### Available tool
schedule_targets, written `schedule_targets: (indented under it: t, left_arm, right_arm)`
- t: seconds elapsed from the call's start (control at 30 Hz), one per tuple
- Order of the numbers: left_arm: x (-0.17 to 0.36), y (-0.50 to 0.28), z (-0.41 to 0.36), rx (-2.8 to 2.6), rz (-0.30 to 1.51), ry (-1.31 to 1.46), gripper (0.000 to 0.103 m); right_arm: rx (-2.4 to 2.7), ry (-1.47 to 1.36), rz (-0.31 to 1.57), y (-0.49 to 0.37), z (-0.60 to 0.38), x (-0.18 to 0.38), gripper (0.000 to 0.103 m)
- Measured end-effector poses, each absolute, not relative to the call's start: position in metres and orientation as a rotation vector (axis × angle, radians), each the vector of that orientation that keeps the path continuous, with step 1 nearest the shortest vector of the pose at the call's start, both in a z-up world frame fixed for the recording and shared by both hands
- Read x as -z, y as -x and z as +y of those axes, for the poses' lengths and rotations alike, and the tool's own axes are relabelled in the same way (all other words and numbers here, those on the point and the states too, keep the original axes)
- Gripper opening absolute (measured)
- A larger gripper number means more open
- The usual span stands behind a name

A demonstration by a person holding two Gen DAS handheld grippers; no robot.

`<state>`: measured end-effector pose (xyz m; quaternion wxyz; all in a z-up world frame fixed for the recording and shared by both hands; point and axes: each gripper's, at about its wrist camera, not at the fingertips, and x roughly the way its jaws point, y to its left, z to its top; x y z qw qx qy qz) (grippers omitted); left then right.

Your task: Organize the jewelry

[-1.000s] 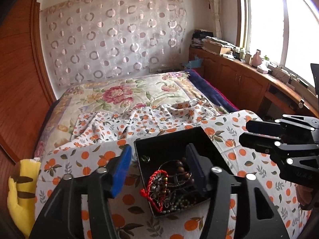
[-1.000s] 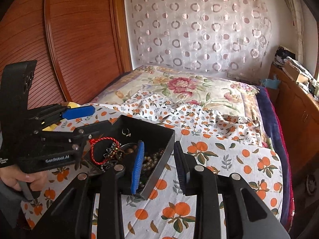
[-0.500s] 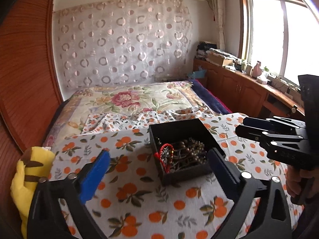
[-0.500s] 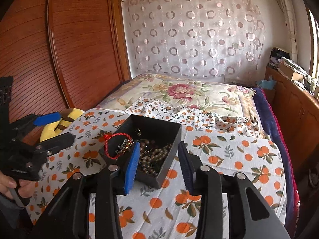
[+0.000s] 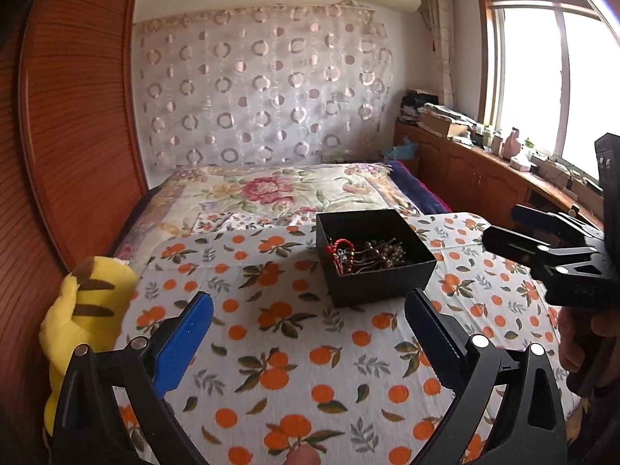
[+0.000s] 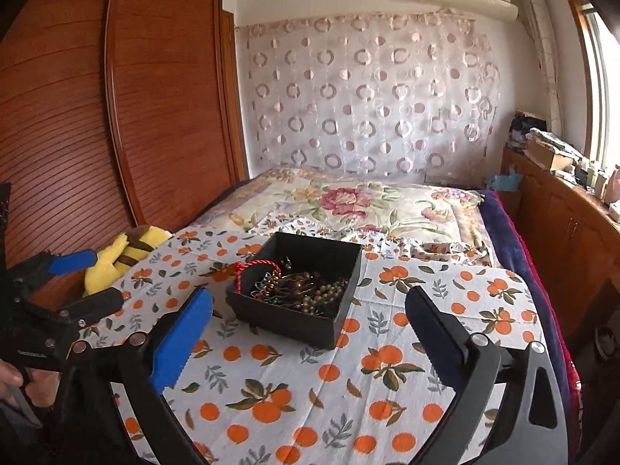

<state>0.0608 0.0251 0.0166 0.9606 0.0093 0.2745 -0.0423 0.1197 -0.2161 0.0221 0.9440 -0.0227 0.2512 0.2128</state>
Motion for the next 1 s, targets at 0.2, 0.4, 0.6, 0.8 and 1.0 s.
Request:
schedule_targets:
  t: [0.2, 0.4, 0.6, 0.8, 1.0]
  left_arm:
    - [-0.017, -0.048, 0.019, 0.064, 0.546, -0.019, 0.095]
    - [-0.014, -0.039, 0.009, 0.07, 0.538, -0.022, 0.095]
    - [-0.015, -0.033, 0.001, 0.069, 0.513, -0.026, 0.095]
    - [-0.016, -0.03, -0.002, 0.066, 0.507, -0.025, 0.095]
    - [-0.015, -0.03, 0.0, 0.053, 0.508, -0.018, 0.095]
  right_arm:
    - [-0.375, 0.032, 0.476, -0.09, -0.222, -0.028, 0.1]
    - [-0.31, -0.001, 0.465, -0.069, -0.236, -0.021, 0.1]
    - [-0.291, -0.012, 0.478, -0.062, -0.241, -0.012, 0.1]
    - [-0.289, -0.018, 0.48, -0.061, -0.243, -0.008, 0.1]
    - [-0.291, -0.018, 0.484, -0.06, -0.241, -0.005, 0.1]
